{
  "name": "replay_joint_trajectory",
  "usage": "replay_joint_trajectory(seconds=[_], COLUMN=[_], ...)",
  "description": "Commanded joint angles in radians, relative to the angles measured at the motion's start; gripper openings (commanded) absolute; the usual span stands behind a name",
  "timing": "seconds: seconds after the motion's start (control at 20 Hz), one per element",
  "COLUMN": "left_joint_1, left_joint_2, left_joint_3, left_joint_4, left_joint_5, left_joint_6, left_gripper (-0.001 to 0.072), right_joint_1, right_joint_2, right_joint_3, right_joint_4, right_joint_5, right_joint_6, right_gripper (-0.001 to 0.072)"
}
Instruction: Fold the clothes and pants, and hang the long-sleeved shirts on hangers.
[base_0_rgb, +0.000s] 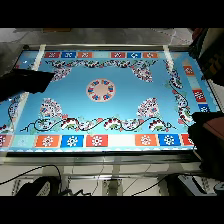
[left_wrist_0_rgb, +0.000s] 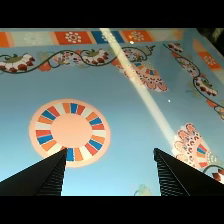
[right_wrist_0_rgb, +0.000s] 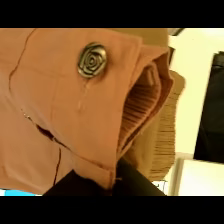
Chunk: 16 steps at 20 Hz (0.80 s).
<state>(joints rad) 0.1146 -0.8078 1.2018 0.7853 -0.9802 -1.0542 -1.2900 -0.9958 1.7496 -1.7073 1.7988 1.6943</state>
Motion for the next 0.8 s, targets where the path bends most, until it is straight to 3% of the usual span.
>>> replay_joint_trajectory(seconds=[0.0, 0.05, 0.1, 0.15, 0.35, 0.4, 0.45, 0.5, 0.6, 0.75], left_joint_1=[0.001, 0.001, 0.001, 0.001, 0.001, 0.001, 0.001, 0.001, 0.001, 0.001], left_joint_2=[0.0, 0.0, 0.0, 0.0, 0.0, 0.0, 0.0, 0.0, 0.0, 0.0], left_joint_3=[0.001, 0.001, 0.001, 0.001, 0.0, 0.0, 0.0, 0.0, 0.0, 0.0], left_joint_4=[0.0, 0.0, 0.0, 0.0, 0.0, 0.0, 0.0, 0.0, 0.0, 0.0], left_joint_5=[0.002, 0.002, 0.004, 0.006, 0.01, 0.01, 0.01, 0.01, 0.01, 0.01], left_joint_6=[0.001, 0.001, 0.001, 0.001, 0.0, 0.0, 0.0, 0.0, 0.0, 0.0], left_gripper=[0.0596, 0.0596, 0.0596, 0.0597, 0.0597, 0.0597, 0.0597, 0.0597, 0.0597, 0.0597], right_joint_1=[-0.087, -0.095, -0.096, -0.096, -0.096, -0.095, -0.093, -0.092, -0.054, 0.145], right_joint_2=[0.003, -0.001, -0.005, -0.009, -0.035, -0.047, -0.06, -0.068, -0.077, -0.077], right_joint_3=[0.0, 0.001, 0.0, 0.0, 0.0, -0.001, -0.01, -0.029, -0.082, -0.129], right_joint_4=[-0.018, -0.017, -0.019, -0.017, 0.009, 0.048, 0.127, 0.244, 0.456, 0.515], right_joint_5=[-0.061, -0.092, -0.099, -0.099, -0.124, -0.127, -0.13, -0.138, -0.17, -0.203], right_joint_6=[0.003, 0.007, 0.02, 0.021, 0.023, 0.026, 0.026, 0.024, -0.012, -0.064], right_gripper=[0.0044, 0.0223, 0.0538, 0.0694, 0.0686, 0.0611, 0.0279, 0.0031, 0.002, 0.0019])
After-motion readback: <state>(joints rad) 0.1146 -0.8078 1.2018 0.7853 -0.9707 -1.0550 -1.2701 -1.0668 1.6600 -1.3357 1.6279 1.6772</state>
